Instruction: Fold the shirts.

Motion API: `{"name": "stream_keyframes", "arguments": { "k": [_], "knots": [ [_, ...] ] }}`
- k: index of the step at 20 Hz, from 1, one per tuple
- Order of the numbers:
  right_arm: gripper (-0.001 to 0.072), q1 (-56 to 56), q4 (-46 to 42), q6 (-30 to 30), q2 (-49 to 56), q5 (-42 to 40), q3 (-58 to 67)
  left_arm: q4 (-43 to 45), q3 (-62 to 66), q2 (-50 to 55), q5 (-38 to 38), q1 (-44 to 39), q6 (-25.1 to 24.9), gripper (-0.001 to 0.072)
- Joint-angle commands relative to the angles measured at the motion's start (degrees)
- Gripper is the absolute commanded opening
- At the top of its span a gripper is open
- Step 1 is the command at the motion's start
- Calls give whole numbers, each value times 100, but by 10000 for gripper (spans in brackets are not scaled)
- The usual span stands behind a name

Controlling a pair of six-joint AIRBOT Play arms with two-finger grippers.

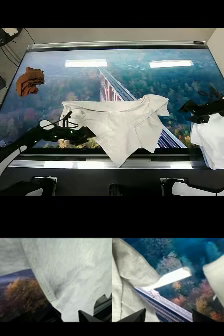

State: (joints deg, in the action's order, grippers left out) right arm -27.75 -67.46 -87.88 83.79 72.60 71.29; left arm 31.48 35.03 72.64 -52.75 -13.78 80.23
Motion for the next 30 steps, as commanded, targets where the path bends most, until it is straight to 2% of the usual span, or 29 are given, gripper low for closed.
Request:
{"name": "stream_keyframes", "arguments": {
  "k": [1,5,6,7,9,10,11,13,18,19,20,21,22,26,28,30],
  "knots": [
    [680,-15,133,28,385,-264,-9,-881,-129,382,765,-505,-70,604],
    [679,-15,581,107,848,-511,-9,-1602,-127,688,1189,-675,-415,586],
    [676,-15,710,149,946,-555,-9,-1683,-118,686,1276,-667,-444,391],
    [676,-15,728,155,1025,-629,-9,-1694,-87,686,1366,-662,-448,230],
    [676,-15,846,140,1180,-765,-9,-1696,-31,686,1488,-651,-494,136],
    [675,-15,973,199,1233,-807,-9,-1694,13,678,1467,-654,-706,38],
    [672,13,1165,326,1276,-824,-9,-1694,55,656,1464,-658,-883,39],
    [611,192,1270,490,1285,-942,-15,-1694,94,588,1469,-654,-938,39],
    [608,994,1233,522,1285,-1622,-15,-1692,138,295,1510,-651,-1005,38],
    [552,1123,1156,518,1285,-1711,-15,-1692,140,201,1550,-654,-1034,38],
    [424,1226,1038,516,1285,-1755,-13,-1692,140,101,1582,-651,-1158,38],
    [198,1314,890,516,1285,-1762,-13,-1692,140,-20,1596,-645,-1261,38],
    [59,1360,787,525,1279,-1746,-13,-1692,146,-157,1593,-612,-1281,38],
    [55,1360,562,822,684,-1539,267,-1665,846,-1058,1572,76,-1812,37],
    [53,1360,352,876,-98,-1753,758,-1665,1910,-1674,1576,645,-2546,37],
    [53,1360,229,1113,-1115,-2234,1458,-1665,3388,-2142,1639,1259,-2776,37]
  ]
}}
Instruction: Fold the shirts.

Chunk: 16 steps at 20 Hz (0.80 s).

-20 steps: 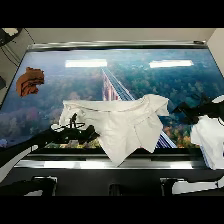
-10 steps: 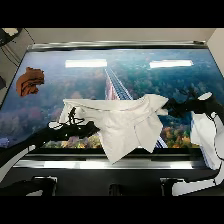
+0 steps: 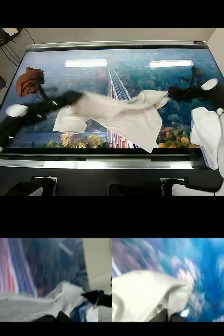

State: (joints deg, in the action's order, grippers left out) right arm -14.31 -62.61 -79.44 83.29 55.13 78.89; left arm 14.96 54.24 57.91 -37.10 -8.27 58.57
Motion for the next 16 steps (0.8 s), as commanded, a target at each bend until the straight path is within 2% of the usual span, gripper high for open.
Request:
{"name": "stream_keyframes", "arguments": {
  "k": [1,4,7,11,13,16],
  "knots": [
    [54,15,-278,358,-1593,-826,1034,-11,2352,-815,166,1064,-590,37],
    [54,15,-286,337,-3265,-1757,1606,92,4621,-949,166,2020,-138,37],
    [54,15,-446,234,-4544,-1818,1633,695,5888,-1040,-282,2562,861,37],
    [53,15,-1633,-979,-5340,-1202,1644,1694,6144,-1231,-868,2677,2214,37],
    [53,15,-2028,-1043,-5396,-835,1657,1945,6144,-1239,-1128,2677,2481,37],
    [54,15,-2166,-1086,-5281,-468,1655,2326,6144,-1213,-1521,2677,2889,37]
  ]
}}
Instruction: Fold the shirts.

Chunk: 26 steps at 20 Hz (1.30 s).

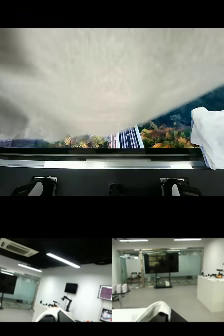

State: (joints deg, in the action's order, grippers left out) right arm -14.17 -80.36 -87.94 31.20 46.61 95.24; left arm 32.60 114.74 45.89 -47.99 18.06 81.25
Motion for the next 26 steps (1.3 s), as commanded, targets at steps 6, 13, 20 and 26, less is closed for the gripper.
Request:
{"name": "stream_keyframes", "arguments": {
  "k": [6,13,20,26],
  "knots": [
    [55,2,-236,-354,1252,1132,20,2232,-240,789,-2441,44,887,38],
    [51,120,76,155,4942,2844,-142,2236,-3040,2966,-1954,-638,-256,38],
    [53,962,-133,-778,6734,-1139,-140,2033,-2577,4992,262,-946,-542,39],
    [53,938,-107,-1648,7095,-1552,-140,1823,-2072,5661,540,-929,-529,38]
  ]
}}
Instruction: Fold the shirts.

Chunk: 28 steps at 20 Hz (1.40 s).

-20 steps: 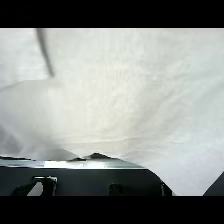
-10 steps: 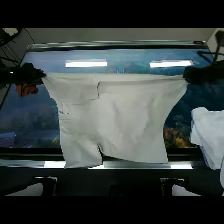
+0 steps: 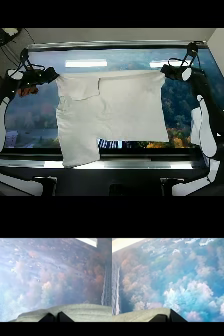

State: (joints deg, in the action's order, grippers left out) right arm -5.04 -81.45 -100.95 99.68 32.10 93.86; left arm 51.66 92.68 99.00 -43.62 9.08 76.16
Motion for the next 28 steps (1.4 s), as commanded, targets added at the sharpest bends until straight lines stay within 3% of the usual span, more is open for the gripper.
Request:
{"name": "stream_keyframes", "arguments": {
  "k": [1,4,10,13,18,19,21,22,24,28],
  "knots": [
    [53,24,-37,-317,308,413,-2,-87,136,407,-197,-42,-33,38],
    [53,-90,-367,7,114,1834,-2,79,136,155,-1172,122,-37,38],
    [54,-83,-173,837,122,4699,-17,1128,127,278,-4365,203,291,38],
    [54,-76,7,859,168,4872,-22,1572,127,286,-4699,190,444,38],
    [55,-76,173,1014,494,5366,-22,1585,127,621,-4710,94,664,40],
    [92,-76,175,1010,492,5292,-17,1561,129,673,-4743,61,699,65],
    [414,-90,168,1012,409,5171,44,1381,136,675,-4828,57,699,367],
    [483,-90,70,1021,313,5204,103,1329,136,621,-4907,98,691,463],
    [507,-105,-354,1029,31,5388,216,1329,136,437,-5139,238,675,465],
    [508,-610,-205,968,-358,6439,142,1329,-151,-245,-5543,675,605,464]
  ]
}}
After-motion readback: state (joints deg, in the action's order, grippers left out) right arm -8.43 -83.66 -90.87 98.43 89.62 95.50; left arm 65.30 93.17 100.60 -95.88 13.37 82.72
